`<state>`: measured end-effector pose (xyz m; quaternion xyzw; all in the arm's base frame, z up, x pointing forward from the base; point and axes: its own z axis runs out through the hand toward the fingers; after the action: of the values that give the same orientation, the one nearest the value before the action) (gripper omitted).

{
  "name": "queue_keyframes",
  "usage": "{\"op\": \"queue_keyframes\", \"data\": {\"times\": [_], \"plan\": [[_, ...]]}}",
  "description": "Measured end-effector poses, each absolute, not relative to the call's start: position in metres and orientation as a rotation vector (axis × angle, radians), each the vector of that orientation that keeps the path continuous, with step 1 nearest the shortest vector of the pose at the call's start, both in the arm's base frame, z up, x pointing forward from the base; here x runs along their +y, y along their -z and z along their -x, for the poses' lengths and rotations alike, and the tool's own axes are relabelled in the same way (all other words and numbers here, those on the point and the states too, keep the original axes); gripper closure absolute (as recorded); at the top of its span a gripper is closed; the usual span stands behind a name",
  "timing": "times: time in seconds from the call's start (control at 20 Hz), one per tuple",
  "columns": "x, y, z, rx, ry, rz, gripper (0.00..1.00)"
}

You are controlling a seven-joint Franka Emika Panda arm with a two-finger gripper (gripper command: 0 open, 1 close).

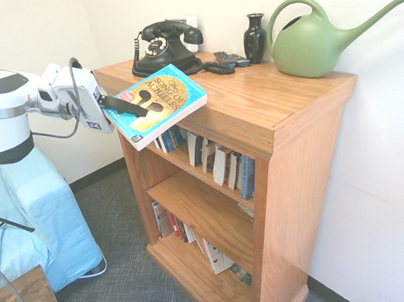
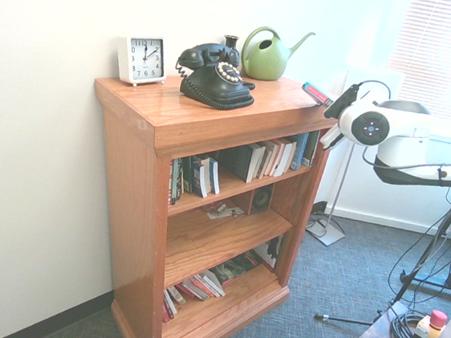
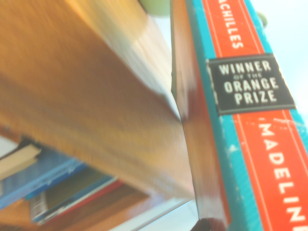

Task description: Organize the shelf

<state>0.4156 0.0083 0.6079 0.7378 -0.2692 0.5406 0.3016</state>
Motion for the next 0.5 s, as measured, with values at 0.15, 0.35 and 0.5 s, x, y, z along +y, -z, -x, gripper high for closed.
{"op": "queue_keyframes", "data": {"times": [0.15,0.35,0.5], "plan": [[0.000,-0.609,-0.369,-0.787,-1.466,-2.026,1.00],[-0.004,-0.588,-0.328,-0.829,-1.460,-2.125,1.00],[0.007,-0.561,-0.320,-0.840,-1.431,-2.223,1.00]]}}
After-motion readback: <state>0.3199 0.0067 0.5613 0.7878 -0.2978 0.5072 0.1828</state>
